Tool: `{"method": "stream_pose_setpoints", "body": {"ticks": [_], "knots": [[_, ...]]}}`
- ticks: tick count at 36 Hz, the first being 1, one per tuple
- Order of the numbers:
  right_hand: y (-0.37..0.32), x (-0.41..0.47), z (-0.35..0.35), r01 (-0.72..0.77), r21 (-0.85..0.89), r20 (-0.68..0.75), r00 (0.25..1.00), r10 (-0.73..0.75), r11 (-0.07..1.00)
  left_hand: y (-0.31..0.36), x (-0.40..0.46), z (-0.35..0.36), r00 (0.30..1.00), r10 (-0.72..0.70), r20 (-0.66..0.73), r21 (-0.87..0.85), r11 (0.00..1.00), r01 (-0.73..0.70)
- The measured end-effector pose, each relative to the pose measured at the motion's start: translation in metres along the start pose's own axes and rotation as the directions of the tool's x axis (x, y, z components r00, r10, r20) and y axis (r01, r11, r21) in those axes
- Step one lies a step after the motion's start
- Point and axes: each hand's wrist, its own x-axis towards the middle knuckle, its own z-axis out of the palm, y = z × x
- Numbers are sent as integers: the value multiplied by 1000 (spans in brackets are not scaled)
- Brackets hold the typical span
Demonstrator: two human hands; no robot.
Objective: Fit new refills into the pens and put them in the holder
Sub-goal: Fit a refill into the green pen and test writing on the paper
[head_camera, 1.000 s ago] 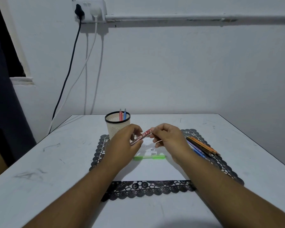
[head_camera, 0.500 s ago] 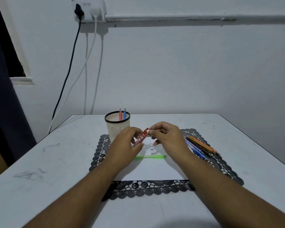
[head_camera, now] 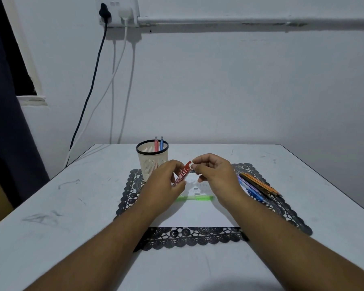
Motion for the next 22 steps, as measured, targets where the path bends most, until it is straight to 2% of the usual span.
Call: {"method": "stream_pose_setpoints", "body": {"ticks": [12,22], "knots": [[0,0,-1,33,1,-21,999,-33,999,-1,-1,0,1000,27,14,11,1000,-27],[0,0,-2,120,-122,-42,991,-126,985,-3,0,-2,999,33,6,19,999,-33]]}}
